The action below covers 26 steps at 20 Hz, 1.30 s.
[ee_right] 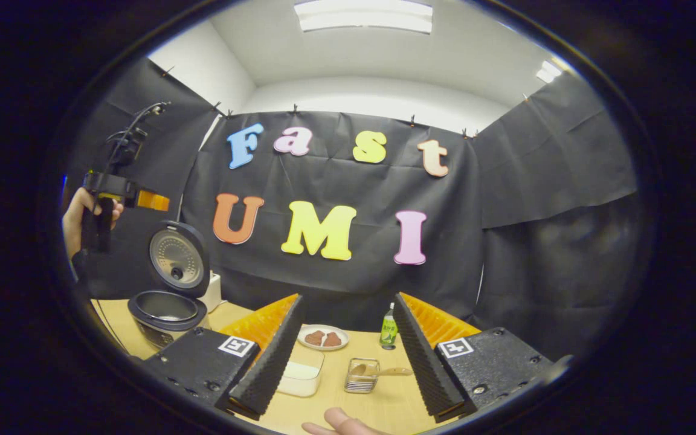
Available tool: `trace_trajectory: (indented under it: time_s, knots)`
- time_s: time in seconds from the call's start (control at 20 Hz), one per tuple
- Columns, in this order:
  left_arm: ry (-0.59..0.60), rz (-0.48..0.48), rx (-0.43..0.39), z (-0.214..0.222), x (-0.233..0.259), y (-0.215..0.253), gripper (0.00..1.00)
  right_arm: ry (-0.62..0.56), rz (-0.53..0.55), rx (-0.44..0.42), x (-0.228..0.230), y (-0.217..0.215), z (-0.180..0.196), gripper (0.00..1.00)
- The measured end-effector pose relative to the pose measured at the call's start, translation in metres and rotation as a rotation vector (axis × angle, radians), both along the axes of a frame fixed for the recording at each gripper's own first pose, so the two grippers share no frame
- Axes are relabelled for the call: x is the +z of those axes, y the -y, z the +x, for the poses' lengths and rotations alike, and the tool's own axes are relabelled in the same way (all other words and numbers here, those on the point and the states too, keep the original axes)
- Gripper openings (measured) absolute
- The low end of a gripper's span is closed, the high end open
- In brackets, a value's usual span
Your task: Close the left gripper, press the button to open the rice cooker; take a wooden spoon from the chopstick holder with the right hand, scoop a spoonful of rice and pour it into the rice cooker, then put the wooden spoon back into the chopstick holder.
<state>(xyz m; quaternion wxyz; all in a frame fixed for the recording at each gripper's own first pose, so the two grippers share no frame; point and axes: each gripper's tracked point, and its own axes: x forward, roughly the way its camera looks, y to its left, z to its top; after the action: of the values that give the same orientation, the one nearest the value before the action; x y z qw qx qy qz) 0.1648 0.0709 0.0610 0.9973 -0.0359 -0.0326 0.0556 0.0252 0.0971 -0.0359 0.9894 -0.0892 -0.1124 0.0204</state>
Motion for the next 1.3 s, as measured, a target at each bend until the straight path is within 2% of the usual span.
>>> trace_trajectory:
  time_s: [0.15,0.25,0.4,0.45,0.55,0.65,0.85,1.0,1.05,1.25,1.3]
  knots:
    - [-0.001,-0.025,0.044,0.026,0.009,-0.02,0.95,-0.025,0.068,-0.012,-0.017,0.023,0.004,0.98]
    - [0.015,-0.035,0.041,0.047,0.014,-0.026,0.94,-0.04,0.096,-0.008,-0.021,0.035,0.009,0.98]
    - [-0.039,-0.074,0.063,0.086,-0.001,-0.039,0.94,-0.08,0.163,-0.014,-0.023,0.051,0.019,0.95]
    - [-0.046,-0.091,0.071,0.095,-0.006,-0.042,0.94,-0.1,0.173,-0.002,-0.026,0.049,0.022,0.98]
    - [-0.063,-0.085,0.06,0.117,-0.011,-0.039,0.95,-0.141,0.206,0.027,-0.029,0.044,0.025,0.92]
    - [-0.079,-0.06,0.103,0.139,-0.017,-0.056,0.94,-0.159,0.206,0.027,-0.032,0.044,0.024,0.92]
    - [-0.142,-0.098,0.106,0.165,-0.03,-0.068,0.94,-0.168,0.152,-0.031,-0.029,0.039,0.021,0.92]
    - [-0.188,-0.045,0.124,0.169,-0.043,-0.079,0.96,-0.15,0.149,-0.028,-0.013,0.023,0.008,0.91]
    - [-0.171,-0.054,0.116,0.167,-0.042,-0.078,0.95,-0.142,0.145,-0.023,-0.011,0.017,0.003,0.91]
    - [-0.178,-0.045,0.115,0.148,-0.044,-0.071,0.97,-0.153,0.155,0.035,-0.021,-0.007,-0.017,0.92]
    - [-0.184,-0.044,0.123,0.142,-0.046,-0.069,1.0,-0.161,0.155,0.067,-0.025,-0.015,-0.022,0.92]
